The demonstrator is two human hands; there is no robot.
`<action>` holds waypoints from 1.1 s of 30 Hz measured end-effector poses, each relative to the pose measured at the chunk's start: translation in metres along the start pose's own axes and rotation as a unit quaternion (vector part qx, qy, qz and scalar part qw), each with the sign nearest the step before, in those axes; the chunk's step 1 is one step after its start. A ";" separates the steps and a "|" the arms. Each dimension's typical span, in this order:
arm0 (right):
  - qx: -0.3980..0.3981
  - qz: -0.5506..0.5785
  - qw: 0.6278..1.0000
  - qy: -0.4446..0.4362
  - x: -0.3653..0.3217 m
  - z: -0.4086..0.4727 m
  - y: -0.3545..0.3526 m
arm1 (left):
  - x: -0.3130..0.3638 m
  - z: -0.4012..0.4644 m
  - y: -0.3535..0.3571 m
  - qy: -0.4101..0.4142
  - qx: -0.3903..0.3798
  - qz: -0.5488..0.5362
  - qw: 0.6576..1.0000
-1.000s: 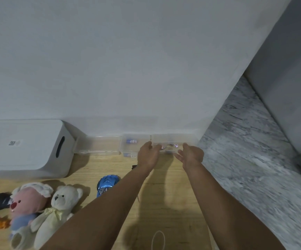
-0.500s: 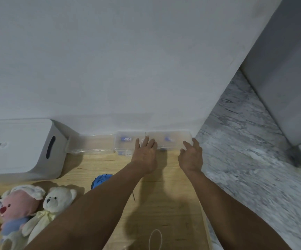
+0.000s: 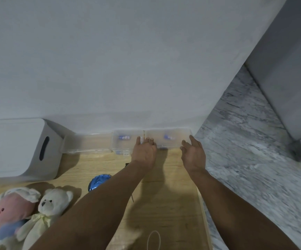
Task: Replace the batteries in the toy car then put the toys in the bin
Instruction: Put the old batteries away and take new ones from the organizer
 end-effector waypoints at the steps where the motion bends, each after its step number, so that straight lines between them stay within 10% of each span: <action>1: 0.000 -0.003 1.000 -0.003 0.001 0.001 0.000 | 0.000 0.003 -0.005 -0.003 0.020 0.004 1.000; 13: 0.016 0.011 1.000 0.018 0.006 0.001 -0.003 | 0.006 0.006 -0.032 0.006 0.071 -0.018 0.997; 17: 0.003 0.024 0.997 0.069 -0.001 -0.001 -0.004 | -0.010 0.000 -0.034 0.012 0.110 -0.173 0.979; 22: 0.085 0.135 0.986 0.048 -0.052 -0.011 -0.014 | -0.088 -0.039 -0.028 -0.131 0.246 -0.404 0.871; 27: -0.074 0.333 0.931 0.130 -0.103 -0.018 0.033 | -0.155 -0.074 0.033 -0.382 0.114 -0.578 0.712; 33: -0.168 0.532 0.782 0.279 -0.146 -0.041 0.073 | -0.166 -0.076 0.059 -0.374 0.020 -0.690 0.619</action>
Point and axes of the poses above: each hand's wrist, its own z-axis towards the middle knuckle, its own y-axis out of the palm, x = y × z, the point moved 10 cm from there along z, towards the middle knuckle, and after that the axes turned 10 degrees about -y, right-handed, at the moved point
